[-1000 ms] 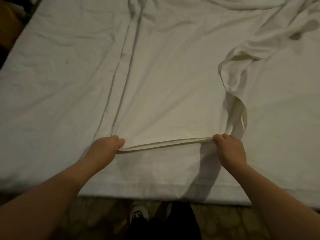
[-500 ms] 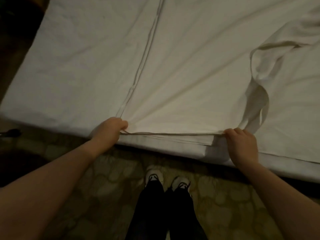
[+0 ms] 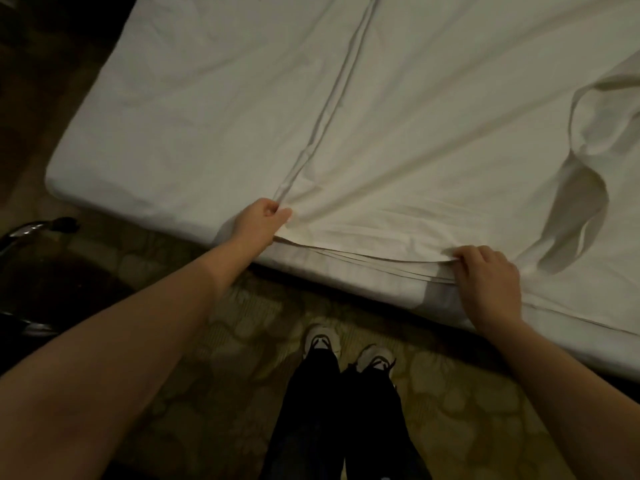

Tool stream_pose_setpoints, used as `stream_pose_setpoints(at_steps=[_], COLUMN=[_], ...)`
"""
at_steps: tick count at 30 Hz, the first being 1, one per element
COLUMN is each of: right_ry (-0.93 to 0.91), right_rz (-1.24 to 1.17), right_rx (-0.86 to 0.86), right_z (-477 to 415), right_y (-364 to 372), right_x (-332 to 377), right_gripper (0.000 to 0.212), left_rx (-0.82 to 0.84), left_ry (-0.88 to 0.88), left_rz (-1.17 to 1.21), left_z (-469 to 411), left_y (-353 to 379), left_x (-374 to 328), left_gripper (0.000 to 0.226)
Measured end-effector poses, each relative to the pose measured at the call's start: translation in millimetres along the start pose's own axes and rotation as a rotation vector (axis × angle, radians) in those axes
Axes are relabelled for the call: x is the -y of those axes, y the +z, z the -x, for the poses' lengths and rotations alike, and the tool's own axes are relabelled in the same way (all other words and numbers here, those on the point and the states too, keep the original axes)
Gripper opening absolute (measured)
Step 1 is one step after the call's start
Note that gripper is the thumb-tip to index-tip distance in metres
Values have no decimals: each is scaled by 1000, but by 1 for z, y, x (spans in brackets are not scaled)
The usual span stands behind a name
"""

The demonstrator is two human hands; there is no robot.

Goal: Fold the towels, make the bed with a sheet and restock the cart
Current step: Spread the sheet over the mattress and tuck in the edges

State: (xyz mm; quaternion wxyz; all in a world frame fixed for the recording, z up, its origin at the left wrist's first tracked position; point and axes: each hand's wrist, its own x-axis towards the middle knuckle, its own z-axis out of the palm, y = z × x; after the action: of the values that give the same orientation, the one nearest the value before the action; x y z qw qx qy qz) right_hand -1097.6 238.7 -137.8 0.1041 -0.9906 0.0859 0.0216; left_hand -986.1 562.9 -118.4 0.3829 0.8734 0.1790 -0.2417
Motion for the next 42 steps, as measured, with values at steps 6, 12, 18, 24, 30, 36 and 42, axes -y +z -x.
stream_pose_setpoints(at_steps=[6,12,18,24,30,36,42], right_ry=[-26,-30,53,115,185,407,1063], right_rz=[-23,-3,-23,-182,-357,-526,-1115], right_rx=[-51,14,48,162,204,239,52], right_z=[1,5,9,25,31,29,-1], right_y=[2,10,11,11,21,39,36], right_x=[19,15,20,72,135,221,297], right_gripper=[16,20,29,24,22,25,27], left_rx=[-251,-276,-82,-64,87,227,392], left_ry=[125,55,128,39,-4,40,47], left_rz=[-269,-315,-262,23,174,164,202], left_z=[-9,-10,-1,-1,-15,-29,-28], left_y=[-6,9,-3,-4,-16,-20,-28], left_x=[5,13,17,17,18,32,28], left_gripper=[19,21,20,20,32,33,12])
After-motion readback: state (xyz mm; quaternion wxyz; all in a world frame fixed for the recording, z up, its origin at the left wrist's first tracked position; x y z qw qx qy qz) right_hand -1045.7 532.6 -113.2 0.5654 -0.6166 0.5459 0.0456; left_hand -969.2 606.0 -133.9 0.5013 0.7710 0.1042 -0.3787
